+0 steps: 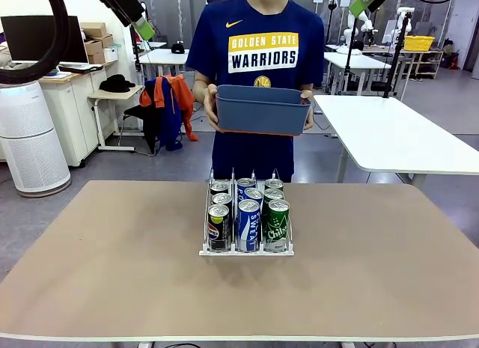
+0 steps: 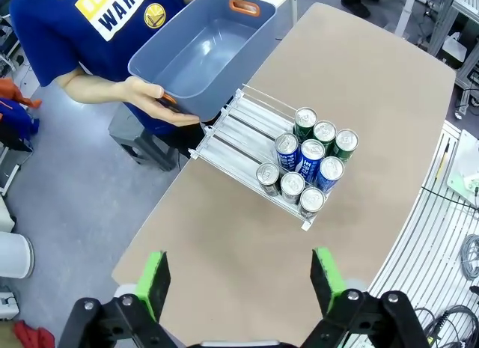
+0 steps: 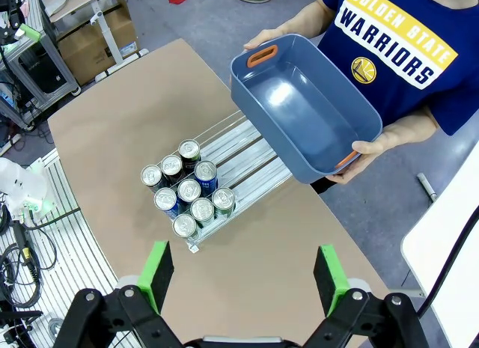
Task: Fill the beverage cans into the dispenser.
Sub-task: Place the picked Pepsi coke in the line of the Automatic Can Dispenser with the same cans.
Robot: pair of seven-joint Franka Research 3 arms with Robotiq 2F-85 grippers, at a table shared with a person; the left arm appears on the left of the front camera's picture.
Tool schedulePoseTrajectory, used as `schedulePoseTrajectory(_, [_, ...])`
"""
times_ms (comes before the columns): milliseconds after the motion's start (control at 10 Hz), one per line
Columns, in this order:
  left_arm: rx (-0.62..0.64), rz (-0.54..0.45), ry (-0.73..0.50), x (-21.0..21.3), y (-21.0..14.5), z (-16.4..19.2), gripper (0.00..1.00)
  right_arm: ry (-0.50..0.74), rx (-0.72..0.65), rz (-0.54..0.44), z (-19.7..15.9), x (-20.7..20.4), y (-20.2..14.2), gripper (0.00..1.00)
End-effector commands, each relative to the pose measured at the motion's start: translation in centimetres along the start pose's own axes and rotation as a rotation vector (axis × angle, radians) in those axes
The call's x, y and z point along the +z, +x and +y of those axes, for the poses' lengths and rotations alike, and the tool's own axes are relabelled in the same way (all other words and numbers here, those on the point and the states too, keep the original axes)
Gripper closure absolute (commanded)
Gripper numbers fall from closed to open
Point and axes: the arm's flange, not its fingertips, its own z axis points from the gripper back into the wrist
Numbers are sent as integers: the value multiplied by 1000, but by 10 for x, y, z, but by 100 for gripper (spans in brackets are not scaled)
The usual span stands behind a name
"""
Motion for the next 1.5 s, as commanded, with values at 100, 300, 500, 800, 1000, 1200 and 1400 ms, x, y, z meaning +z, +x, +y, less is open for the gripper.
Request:
schedulePoseTrajectory(100, [-32,-12,8,2,8,5,0,4,0,0,1,-1,-1,0])
schedulePoseTrajectory(300, [-38,-15,16,8,10,1,0,4,0,0,1,-1,-1,0])
schedulePoseTrajectory(500, [-49,-23,18,10,13,3,0,4,0,0,1,-1,-1,0])
schedulePoseTrajectory(800, [-53,-25,-48,2,9,2,0,4,0,0,1,-1,-1,0])
schedulePoseTrajectory(1000, [-23,-24,14,10,13,0,0,4,0,0,1,-1,-1,0])
schedulePoseTrajectory(1200, [-23,-24,14,10,13,0,0,4,0,0,1,-1,-1,0])
schedulePoseTrajectory(1400, [-23,-24,14,10,13,0,0,4,0,0,1,-1,-1,0])
